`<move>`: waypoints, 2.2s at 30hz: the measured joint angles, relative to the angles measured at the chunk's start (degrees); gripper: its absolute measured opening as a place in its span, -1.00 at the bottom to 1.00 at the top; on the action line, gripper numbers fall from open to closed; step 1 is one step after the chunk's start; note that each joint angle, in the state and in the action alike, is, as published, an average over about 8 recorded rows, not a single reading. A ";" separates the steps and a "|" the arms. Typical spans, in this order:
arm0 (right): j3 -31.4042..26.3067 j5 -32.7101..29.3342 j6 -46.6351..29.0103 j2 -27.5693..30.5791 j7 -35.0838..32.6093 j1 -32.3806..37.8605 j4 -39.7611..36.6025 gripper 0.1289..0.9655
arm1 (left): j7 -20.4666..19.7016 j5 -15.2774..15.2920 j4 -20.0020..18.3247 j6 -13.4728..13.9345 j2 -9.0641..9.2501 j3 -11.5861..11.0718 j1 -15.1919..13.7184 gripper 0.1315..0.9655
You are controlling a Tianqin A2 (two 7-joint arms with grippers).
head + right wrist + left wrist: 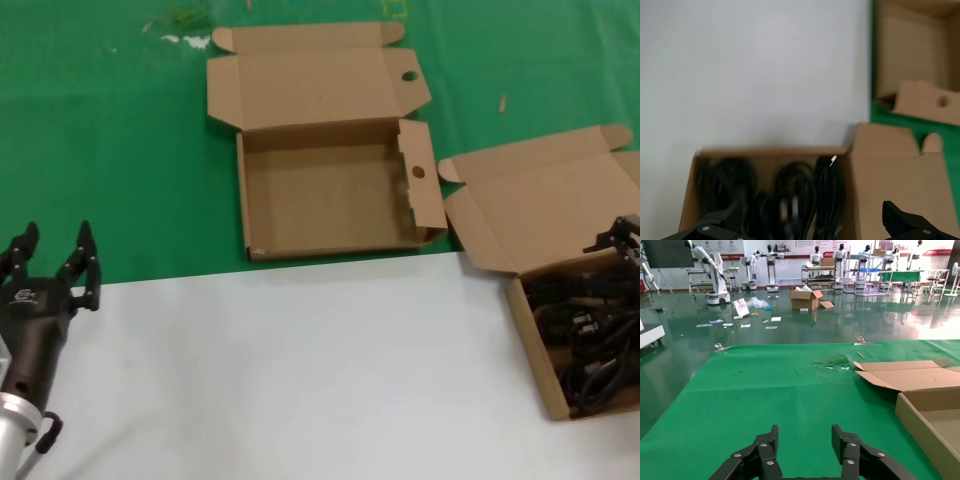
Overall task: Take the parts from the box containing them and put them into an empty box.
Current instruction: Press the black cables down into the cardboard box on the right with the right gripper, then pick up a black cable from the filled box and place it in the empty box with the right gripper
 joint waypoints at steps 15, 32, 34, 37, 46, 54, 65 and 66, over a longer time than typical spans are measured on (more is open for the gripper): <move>-2.25 -13.00 -13.11 -10.89 -12.32 12.83 -13.59 0.95 | 0.00 0.00 0.00 0.00 0.00 0.00 0.00 -0.68; -0.29 -16.94 -15.05 -13.67 -9.62 12.98 -17.82 0.47 | -0.01 0.01 0.00 0.00 0.00 0.00 0.00 -0.98; 0.06 -16.86 -14.85 -13.70 -9.43 12.43 -17.97 0.37 | -0.02 0.01 0.00 0.00 0.00 0.00 0.00 -0.98; 0.56 -16.71 -14.60 -13.67 -9.28 11.68 -18.13 0.21 | -0.03 0.01 0.00 0.00 0.00 0.00 0.00 -0.98; 1.54 -16.59 -14.42 -13.53 -9.67 10.67 -18.61 -0.31 | -0.03 0.02 0.00 0.00 0.00 0.00 0.00 -0.98; 2.02 -16.51 -14.31 -13.59 -10.22 10.06 -18.98 -0.50 | -0.02 0.02 0.00 0.00 0.00 0.00 0.00 -0.98; 3.48 -16.24 -18.06 -10.89 -5.96 10.45 -13.70 -0.81 | -0.01 0.02 0.00 0.00 0.00 0.00 0.00 -0.98; 3.77 -16.07 -18.65 -10.50 -5.10 10.60 -12.64 -0.83 | -0.01 0.02 0.00 0.00 0.00 0.00 0.00 -0.98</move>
